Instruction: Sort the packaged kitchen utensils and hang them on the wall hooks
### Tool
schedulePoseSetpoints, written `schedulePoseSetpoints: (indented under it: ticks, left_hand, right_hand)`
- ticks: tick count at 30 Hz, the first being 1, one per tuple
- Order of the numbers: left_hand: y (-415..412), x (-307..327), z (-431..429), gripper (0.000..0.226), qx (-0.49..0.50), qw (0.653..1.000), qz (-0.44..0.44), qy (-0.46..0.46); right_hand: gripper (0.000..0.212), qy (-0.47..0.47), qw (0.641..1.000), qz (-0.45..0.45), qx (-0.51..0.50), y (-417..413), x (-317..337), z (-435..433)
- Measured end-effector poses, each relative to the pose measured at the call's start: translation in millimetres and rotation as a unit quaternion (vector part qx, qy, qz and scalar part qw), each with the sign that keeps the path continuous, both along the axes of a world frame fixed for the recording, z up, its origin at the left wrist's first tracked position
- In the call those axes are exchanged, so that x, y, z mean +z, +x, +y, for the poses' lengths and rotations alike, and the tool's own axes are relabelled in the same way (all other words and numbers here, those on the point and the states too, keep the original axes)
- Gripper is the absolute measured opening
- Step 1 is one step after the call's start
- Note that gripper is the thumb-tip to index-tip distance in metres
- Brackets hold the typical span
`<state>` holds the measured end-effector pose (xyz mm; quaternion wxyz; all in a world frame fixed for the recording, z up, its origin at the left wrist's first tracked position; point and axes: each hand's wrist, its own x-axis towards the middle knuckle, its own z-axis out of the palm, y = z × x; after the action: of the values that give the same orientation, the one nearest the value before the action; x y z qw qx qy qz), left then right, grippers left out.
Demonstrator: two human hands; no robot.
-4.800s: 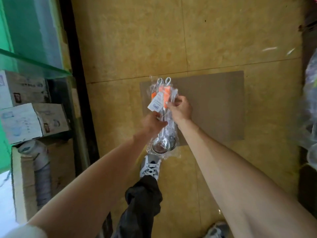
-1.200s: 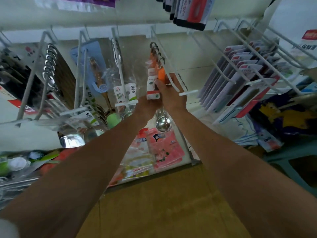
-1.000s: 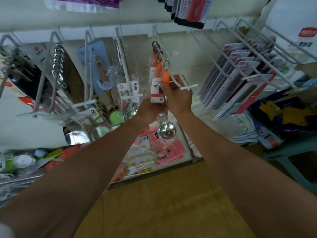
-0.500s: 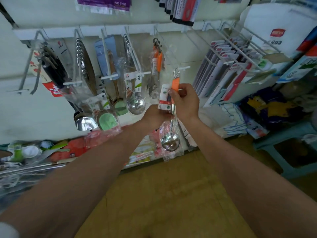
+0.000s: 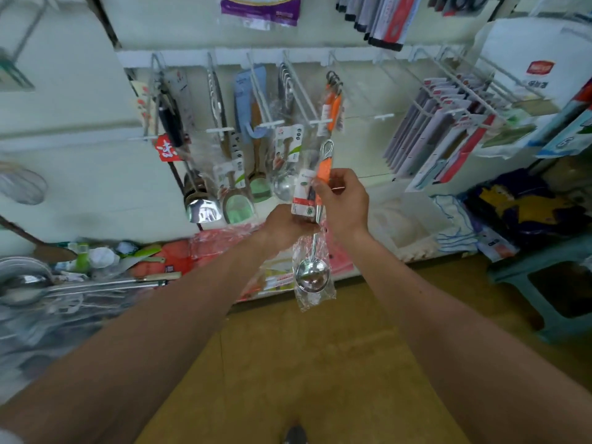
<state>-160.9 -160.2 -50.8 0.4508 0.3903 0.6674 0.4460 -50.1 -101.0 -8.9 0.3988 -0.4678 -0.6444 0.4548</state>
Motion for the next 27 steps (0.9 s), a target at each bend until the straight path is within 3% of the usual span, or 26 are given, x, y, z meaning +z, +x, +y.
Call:
schedulePoseSetpoints:
  ticks: [11, 13, 20, 27]
  left_hand:
    - [-167, 8, -201, 0.014, 0.141, 0.988, 0.049, -0.048]
    - [-197, 7, -248, 0.025, 0.178, 0.981, 0.049, -0.061]
    - [-282, 6, -427, 0.022, 0.316, 0.946, 0.010, -0.066]
    - [-323, -16, -610, 0.023, 0.455, 0.885, -0.034, -0.086]
  right_hand:
    - [0.018, 0.011, 0.984, -0.021, 0.178, -194, -6, -163]
    - [0.017, 0.007, 0.976, -0.021, 0.215, -231, -8, -203]
    - [0.017, 0.022, 0.930, -0.041, 0.364, -351, -14, -364]
    - [0.018, 0.043, 0.861, -0.031, 0.506, -430, -36, -539]
